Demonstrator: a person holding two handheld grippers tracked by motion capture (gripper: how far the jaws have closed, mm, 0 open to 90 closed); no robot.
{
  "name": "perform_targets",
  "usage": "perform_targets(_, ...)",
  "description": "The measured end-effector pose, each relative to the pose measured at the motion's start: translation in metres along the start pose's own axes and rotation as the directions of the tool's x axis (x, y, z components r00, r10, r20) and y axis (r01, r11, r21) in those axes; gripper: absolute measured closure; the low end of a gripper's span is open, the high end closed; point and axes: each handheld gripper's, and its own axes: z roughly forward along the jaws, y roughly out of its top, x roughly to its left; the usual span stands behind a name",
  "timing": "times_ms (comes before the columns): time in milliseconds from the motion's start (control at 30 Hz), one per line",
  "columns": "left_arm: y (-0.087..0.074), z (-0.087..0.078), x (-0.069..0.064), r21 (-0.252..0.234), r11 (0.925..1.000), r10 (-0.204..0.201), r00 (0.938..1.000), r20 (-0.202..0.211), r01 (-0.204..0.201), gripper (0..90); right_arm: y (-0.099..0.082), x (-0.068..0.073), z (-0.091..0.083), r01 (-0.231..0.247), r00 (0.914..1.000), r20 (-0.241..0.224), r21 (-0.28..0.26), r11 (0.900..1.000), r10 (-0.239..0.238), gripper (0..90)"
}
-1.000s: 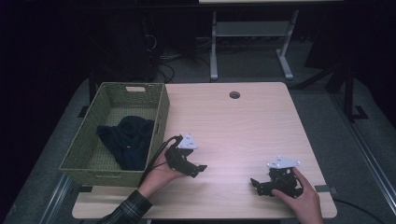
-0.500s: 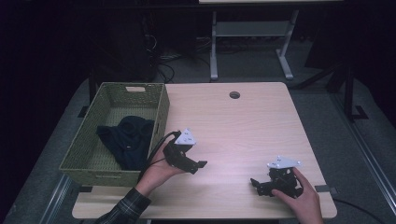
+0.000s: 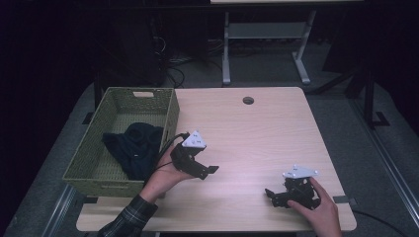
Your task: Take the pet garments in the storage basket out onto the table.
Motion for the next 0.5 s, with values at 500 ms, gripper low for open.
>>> perform_targets(500, 0.010, -0.015, 0.011, -0.033, 0.9994, -0.013, 0.9998, -0.017, 0.013, 13.8, 0.000, 0.000, 0.000, 0.000, 1.0000, 0.000, 0.000, 1.0000, 0.000, 0.0)
